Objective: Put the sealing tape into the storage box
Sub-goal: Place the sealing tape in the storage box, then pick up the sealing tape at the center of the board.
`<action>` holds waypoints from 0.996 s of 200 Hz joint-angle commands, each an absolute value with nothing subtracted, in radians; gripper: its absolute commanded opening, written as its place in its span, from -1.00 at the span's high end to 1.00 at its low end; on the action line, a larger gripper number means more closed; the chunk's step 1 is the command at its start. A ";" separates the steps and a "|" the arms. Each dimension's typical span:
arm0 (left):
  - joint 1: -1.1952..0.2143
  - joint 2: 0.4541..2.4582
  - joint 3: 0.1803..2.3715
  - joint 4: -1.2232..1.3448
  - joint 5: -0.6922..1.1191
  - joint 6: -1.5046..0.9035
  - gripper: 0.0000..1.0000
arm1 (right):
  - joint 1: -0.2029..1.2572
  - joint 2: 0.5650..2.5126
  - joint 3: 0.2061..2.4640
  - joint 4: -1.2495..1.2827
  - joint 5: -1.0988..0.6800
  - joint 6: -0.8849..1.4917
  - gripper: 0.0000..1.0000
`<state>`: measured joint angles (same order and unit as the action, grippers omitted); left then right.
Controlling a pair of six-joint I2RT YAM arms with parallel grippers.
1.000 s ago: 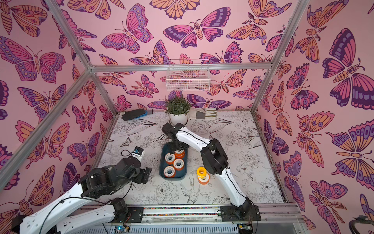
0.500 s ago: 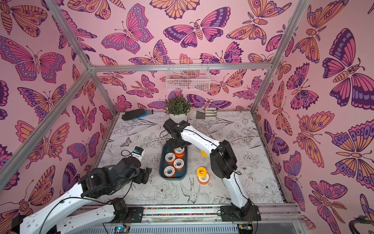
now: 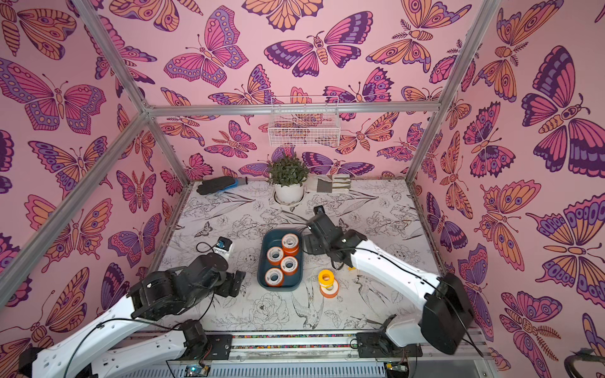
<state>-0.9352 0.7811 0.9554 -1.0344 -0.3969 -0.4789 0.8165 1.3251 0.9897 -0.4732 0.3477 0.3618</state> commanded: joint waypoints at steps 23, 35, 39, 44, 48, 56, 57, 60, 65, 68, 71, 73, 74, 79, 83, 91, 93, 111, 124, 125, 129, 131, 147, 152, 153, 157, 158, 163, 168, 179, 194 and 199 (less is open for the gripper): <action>-0.930 0.788 0.945 -1.043 -0.364 -0.458 -0.74 | 0.786 1.066 0.655 -0.200 0.506 0.379 -0.70; -0.931 0.792 0.943 -1.034 -0.344 -0.449 -0.71 | 0.773 0.997 0.580 -0.154 0.530 0.396 -0.68; -0.930 0.794 0.943 -1.031 -0.336 -0.445 -0.70 | 0.765 0.976 0.557 -0.146 0.537 0.406 -0.67; -0.931 0.797 0.945 -1.028 -0.326 -0.440 -0.70 | 0.755 0.947 0.537 -0.147 0.546 0.420 -0.67; -0.930 0.800 0.946 -1.027 -0.316 -0.435 -0.68 | 0.748 0.923 0.524 -0.148 0.549 0.431 -0.67; -0.931 0.806 0.946 -1.021 -0.299 -0.429 -0.66 | 0.732 0.877 0.499 -0.147 0.554 0.441 -0.67; -0.931 0.806 0.946 -1.020 -0.297 -0.428 -0.66 | 0.730 0.872 0.495 -0.146 0.554 0.441 -0.67; -0.931 0.807 0.946 -1.019 -0.291 -0.425 -0.66 | 0.726 0.857 0.486 -0.144 0.557 0.442 -0.66; -0.931 0.809 0.946 -1.015 -0.282 -0.423 -0.65 | 0.719 0.829 0.472 -0.141 0.559 0.442 -0.66; -0.932 0.810 0.946 -1.013 -0.278 -0.421 -0.65 | 0.715 0.815 0.463 -0.142 0.561 0.443 -0.66; -0.932 0.811 0.948 -1.011 -0.274 -0.419 -0.64 | 0.708 0.801 0.456 -0.144 0.562 0.442 -0.65; -0.931 0.813 0.948 -1.010 -0.271 -0.418 -0.64 | 0.705 0.791 0.453 -0.147 0.565 0.443 -0.65; -0.932 0.814 0.948 -1.009 -0.270 -0.418 -0.64 | 0.703 0.787 0.452 -0.148 0.566 0.442 -0.65; -0.932 0.818 0.949 -1.008 -0.263 -0.415 -0.63 | 0.698 0.765 0.443 -0.157 0.576 0.443 -0.65; -0.932 0.822 0.951 -1.006 -0.258 -0.413 -0.62 | 0.695 0.748 0.437 -0.165 0.591 0.444 -0.65; -0.931 0.831 0.954 -1.004 -0.247 -0.414 -0.61 | 0.688 0.721 0.424 -0.178 0.625 0.451 -0.65; -0.931 0.834 0.955 -1.003 -0.243 -0.415 -0.61 | 0.687 0.714 0.420 -0.180 0.634 0.454 -0.65; -0.932 0.862 0.960 -0.981 -0.181 -0.424 -0.59 | 0.647 0.676 0.386 -0.186 0.638 0.496 -0.66; -0.936 0.886 0.966 -0.955 -0.133 -0.438 -0.57 | 0.631 0.670 0.384 -0.199 0.628 0.511 -0.67; -0.937 0.889 0.965 -0.953 -0.130 -0.438 -0.57 | 0.631 0.671 0.384 -0.199 0.629 0.512 -0.66; -0.939 0.895 0.967 -0.943 -0.121 -0.441 -0.56 | 0.630 0.672 0.383 -0.202 0.634 0.516 -0.67; -0.940 0.898 0.970 -0.938 -0.117 -0.443 -0.55 | 0.630 0.673 0.383 -0.202 0.636 0.517 -0.67; -0.972 0.940 0.977 -0.888 -0.112 -0.462 -0.46 | 0.630 0.675 0.383 -0.204 0.638 0.519 -0.67; -0.985 0.957 0.979 -0.866 -0.113 -0.467 -0.43 | 0.630 0.674 0.383 -0.205 0.638 0.518 -0.67; -0.987 0.962 0.979 -0.863 -0.113 -0.468 -0.42 | 0.630 0.674 0.383 -0.205 0.637 0.518 -0.67; -0.999 0.978 0.982 -0.849 -0.114 -0.471 -0.40 | 0.630 0.673 0.383 -0.205 0.638 0.520 -0.68; -1.003 0.982 0.983 -0.843 -0.114 -0.473 -0.39 | 0.629 0.673 0.383 -0.205 0.638 0.520 -0.68; -1.018 1.005 0.988 -0.819 -0.110 -0.477 -0.37 | 0.630 0.673 0.383 -0.206 0.639 0.519 -0.68; -1.031 1.028 0.993 -0.794 -0.107 -0.481 -0.35 | 0.629 0.672 0.382 -0.206 0.639 0.518 -0.68; -1.068 1.093 1.010 -0.738 -0.095 -0.486 -0.25 | 0.630 0.673 0.383 -0.206 0.638 0.518 -0.68; -1.117 1.210 1.048 -0.677 -0.075 -0.478 -0.19 | 0.630 0.675 0.383 -0.203 0.635 0.514 -0.68; -1.131 1.250 1.070 -0.666 -0.069 -0.474 -0.19 | 0.630 0.676 0.383 -0.201 0.632 0.514 -0.68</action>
<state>-1.0645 1.0992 1.0008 -0.8085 -0.1207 -0.4698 0.6361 0.6758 0.3855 -0.1940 0.6132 0.5014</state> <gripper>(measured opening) 0.610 0.841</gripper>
